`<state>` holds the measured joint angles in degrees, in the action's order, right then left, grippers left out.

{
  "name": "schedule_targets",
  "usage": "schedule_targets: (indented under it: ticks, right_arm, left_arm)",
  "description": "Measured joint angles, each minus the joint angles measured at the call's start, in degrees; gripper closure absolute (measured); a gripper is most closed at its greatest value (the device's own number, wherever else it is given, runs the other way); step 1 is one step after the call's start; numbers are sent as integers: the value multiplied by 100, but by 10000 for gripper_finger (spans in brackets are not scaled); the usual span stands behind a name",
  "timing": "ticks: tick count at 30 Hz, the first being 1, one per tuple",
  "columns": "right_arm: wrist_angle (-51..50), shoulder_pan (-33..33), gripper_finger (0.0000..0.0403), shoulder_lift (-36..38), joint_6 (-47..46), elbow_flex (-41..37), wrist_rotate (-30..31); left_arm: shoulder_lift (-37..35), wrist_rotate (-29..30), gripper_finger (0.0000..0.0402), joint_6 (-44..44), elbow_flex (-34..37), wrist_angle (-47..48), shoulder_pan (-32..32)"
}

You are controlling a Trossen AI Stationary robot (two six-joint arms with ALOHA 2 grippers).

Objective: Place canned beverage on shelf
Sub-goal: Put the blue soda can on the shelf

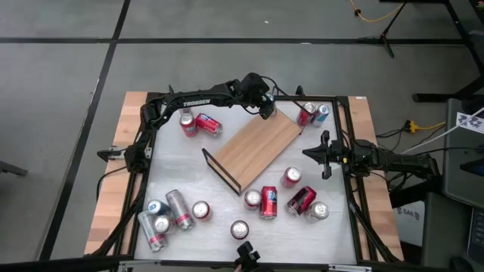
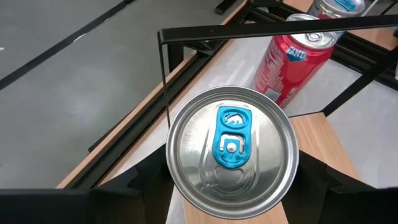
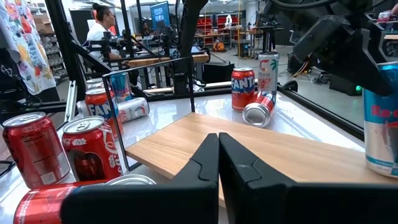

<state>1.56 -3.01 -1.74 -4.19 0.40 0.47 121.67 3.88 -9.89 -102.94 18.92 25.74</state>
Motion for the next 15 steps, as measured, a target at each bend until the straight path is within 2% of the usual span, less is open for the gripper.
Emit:
schedule_targets:
  ticks: [6,15]
  right_arm:
    - [0,0,403,0,-2,0,0]
    - [0,0,403,0,-1,0,0]
  left_arm:
    - [2,0,152,0,0,-11,-2]
    - [7,2,149,0,0,-42,-15]
